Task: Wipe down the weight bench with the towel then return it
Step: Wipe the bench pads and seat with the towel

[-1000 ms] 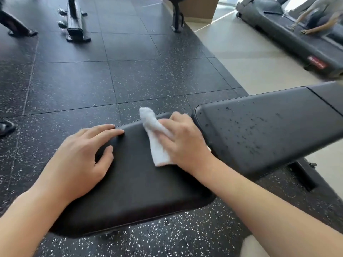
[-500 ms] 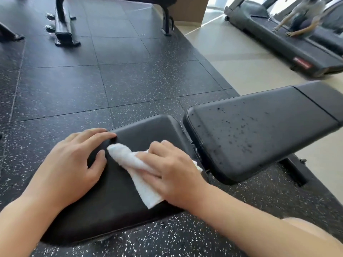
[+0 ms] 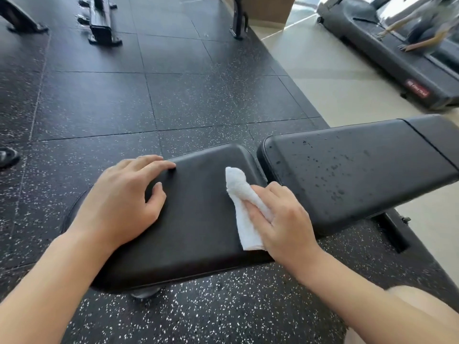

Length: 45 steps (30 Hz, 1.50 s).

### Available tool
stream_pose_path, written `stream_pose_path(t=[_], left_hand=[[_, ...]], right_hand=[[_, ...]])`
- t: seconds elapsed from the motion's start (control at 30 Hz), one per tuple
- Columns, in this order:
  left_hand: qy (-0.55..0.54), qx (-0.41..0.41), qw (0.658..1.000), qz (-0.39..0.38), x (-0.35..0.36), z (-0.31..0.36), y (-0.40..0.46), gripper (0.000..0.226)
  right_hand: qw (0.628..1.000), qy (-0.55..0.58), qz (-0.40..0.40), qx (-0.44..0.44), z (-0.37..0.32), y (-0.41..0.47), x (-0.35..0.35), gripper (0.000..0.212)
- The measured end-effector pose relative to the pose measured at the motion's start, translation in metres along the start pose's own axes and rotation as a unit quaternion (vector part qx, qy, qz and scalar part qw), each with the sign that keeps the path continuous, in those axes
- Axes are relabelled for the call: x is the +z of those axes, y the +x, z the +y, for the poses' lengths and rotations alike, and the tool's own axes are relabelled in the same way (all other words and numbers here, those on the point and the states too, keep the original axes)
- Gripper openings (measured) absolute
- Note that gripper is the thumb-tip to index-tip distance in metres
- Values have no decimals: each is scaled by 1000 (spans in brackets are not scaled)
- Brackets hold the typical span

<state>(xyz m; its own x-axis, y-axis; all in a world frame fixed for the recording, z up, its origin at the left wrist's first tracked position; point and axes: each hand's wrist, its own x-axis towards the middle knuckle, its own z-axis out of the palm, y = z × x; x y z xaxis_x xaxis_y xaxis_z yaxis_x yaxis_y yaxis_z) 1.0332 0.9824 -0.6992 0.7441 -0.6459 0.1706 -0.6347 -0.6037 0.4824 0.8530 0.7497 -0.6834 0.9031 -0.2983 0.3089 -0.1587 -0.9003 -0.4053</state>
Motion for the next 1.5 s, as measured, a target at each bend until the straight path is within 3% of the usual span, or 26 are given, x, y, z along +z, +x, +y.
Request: stream_pose_path(t=[0.23,0.33,0.53,0.67,0.83,0.97,1.07,1.13,1.27,1.3,1.4,1.5], left_hand=[[6,-7,1000,3,-2,1,-1,48],[4,-5,1000,-3,0,0,0,48],[-11,-5,1000,-6,-1,-6,-2,48],[-10,5,1000,-16,-4,-10,-5,49],[-39,-27,999,-22,-18,-33,-18,46],[-85,-64,994,-1,-25,-51,-33,42],[-101,-87,991,7,-31,-59,-41,43],[-100,-96,990,16,-32,-60,-46,47],[-99,-101,990,20,-28,-59,-52,50],[-99,-104,989,21,-28,-59,-53,50],[-100,-96,990,17,-29,-61,-53,48],[-122,-94,988,20,-31,-65,-52,47]], right_hand=[[999,0,7,43,14,147,46,23],[1000,4,4,17,12,125,40,23],[995,-7,-54,-87,2,-19,-11,32],[994,-25,-44,-94,3,24,2,30],[995,-98,0,-27,-18,129,53,24],[983,-56,-44,-169,-95,100,78,24],[957,3,-93,-273,-106,48,63,29],[973,-15,-85,-212,-77,60,51,27],[997,-75,7,-30,-19,127,50,29],[996,-87,16,-31,-21,129,55,30],[976,-135,-16,-169,-77,95,78,42],[948,-36,-83,-305,-128,50,83,45]])
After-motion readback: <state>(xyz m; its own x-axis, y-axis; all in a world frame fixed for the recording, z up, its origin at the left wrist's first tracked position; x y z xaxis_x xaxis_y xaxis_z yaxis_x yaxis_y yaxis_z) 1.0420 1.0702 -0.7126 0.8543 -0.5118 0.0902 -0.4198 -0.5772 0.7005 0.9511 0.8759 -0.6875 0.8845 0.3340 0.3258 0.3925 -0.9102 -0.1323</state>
